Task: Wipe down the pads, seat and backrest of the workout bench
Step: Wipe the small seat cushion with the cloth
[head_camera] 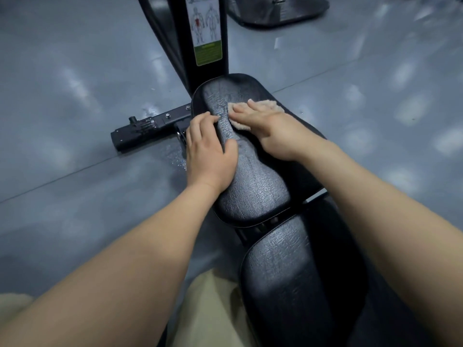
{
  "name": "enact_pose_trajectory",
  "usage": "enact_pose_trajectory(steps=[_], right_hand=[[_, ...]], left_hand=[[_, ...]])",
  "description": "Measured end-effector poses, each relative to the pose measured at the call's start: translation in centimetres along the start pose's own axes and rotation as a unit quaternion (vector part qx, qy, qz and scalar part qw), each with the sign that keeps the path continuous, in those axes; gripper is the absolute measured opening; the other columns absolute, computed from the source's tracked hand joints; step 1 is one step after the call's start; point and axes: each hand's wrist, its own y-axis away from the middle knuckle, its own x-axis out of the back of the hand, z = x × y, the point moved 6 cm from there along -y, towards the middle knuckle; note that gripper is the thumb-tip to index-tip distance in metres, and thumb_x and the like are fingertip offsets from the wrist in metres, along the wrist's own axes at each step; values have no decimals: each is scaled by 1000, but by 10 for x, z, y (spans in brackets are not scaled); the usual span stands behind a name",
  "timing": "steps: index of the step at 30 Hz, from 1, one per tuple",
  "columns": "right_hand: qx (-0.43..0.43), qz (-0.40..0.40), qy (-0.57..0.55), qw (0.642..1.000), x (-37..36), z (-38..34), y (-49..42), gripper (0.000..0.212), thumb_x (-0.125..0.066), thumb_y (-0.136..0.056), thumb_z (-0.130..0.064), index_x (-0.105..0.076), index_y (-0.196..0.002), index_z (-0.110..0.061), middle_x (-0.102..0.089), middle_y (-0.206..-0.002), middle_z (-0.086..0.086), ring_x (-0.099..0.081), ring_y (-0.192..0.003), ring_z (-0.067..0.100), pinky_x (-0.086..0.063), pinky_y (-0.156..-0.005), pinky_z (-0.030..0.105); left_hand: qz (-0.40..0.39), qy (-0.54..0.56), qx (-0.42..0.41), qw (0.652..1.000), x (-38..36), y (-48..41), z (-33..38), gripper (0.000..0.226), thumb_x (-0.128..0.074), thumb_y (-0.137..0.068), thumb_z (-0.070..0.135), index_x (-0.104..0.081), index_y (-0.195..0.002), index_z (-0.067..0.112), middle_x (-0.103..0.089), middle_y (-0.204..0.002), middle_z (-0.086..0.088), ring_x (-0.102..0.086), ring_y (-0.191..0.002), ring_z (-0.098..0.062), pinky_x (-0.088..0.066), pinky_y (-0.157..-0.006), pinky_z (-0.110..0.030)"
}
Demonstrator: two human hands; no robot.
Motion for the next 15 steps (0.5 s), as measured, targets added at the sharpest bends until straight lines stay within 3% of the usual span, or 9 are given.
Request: enact_pose_trajectory(steps=[3, 8, 12, 15], right_hand=[[-24, -3, 3, 1000, 3, 16, -38, 58, -39, -100, -10, -38, -153, -35, -29, -163, -11, -22, -152, 25, -9, -126, 44], [-69, 8, -30, 997, 12, 23, -92, 55, -38, -103, -10, -37, -155, -28, -28, -164, -7, -18, -153, 29, -17, -124, 43], [-42, 22, -24, 999, -1, 8, -62, 54, -39, -97, -27, -42, -148, -44, -35, -161, 5, -22, -153, 24, -20, -122, 51], [-5, -5, -30, 1000, -11, 3, -24, 52, -35, -97, -34, -43, -147, -47, -35, -162, 2, -23, -153, 18, -20, -123, 47]], left_hand=[[-1, 2, 1, 1000, 0, -1, 0, 57, -45, -80, 37, -52, -129, 9, -44, -142, -9, -37, -135, -24, -28, -118, -37], [1, 12, 9, 1000, 1, 1, -1, 55, -46, -79, 36, -52, -126, 9, -44, -141, -8, -37, -134, -22, -25, -116, -30], [15, 20, 7, 1000, 2, 0, -3, 50, -48, -78, 33, -53, -119, 6, -47, -134, -11, -42, -128, -27, -30, -114, -34], [29, 27, 12, 999, 5, 0, -4, 46, -46, -76, 32, -53, -113, 5, -48, -126, -13, -44, -120, -32, -35, -109, -40]])
